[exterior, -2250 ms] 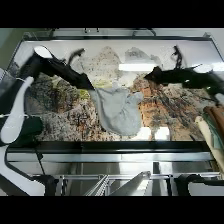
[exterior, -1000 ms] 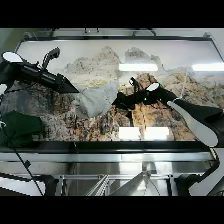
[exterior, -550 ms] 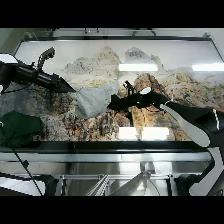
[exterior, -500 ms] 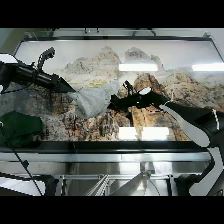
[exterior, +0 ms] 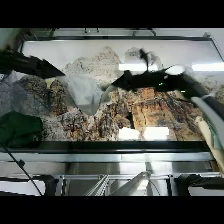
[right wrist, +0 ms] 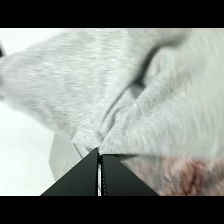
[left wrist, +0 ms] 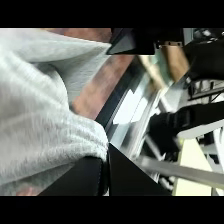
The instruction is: Fold the shirts.
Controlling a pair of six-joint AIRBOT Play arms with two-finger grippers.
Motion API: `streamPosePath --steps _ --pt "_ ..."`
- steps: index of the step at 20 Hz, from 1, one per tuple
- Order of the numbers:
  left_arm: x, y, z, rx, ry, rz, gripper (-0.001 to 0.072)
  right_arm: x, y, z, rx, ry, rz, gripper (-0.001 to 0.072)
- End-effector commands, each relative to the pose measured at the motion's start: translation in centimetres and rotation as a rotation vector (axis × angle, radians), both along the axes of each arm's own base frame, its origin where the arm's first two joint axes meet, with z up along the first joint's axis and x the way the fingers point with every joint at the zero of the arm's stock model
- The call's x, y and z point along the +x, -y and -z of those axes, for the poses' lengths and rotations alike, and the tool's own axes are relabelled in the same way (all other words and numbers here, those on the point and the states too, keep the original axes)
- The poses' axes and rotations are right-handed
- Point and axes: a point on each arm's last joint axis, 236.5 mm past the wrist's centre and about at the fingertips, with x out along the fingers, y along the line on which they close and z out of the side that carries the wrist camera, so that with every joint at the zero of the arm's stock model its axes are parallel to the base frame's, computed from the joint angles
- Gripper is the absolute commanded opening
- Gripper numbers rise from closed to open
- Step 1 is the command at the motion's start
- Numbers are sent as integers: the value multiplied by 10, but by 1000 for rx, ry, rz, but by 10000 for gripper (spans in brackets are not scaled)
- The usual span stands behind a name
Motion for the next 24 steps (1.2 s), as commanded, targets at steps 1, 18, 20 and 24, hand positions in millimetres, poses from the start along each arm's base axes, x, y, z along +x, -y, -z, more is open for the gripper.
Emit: streamPosePath --steps 1,18,20,24 --pt "-44 9 -112 -186 203 65 14 -54 49 -160 51 447 49 14" --pt "-36 9 44 141 7 -203 30 -18 190 5 -529 180 465 22" --pt "-6 15 93 139 -97 -234 329 13 202 49 -557 101 503 342" --pt "30 2 132 110 -277 -217 337 27 233 93 -585 -63 494 374"
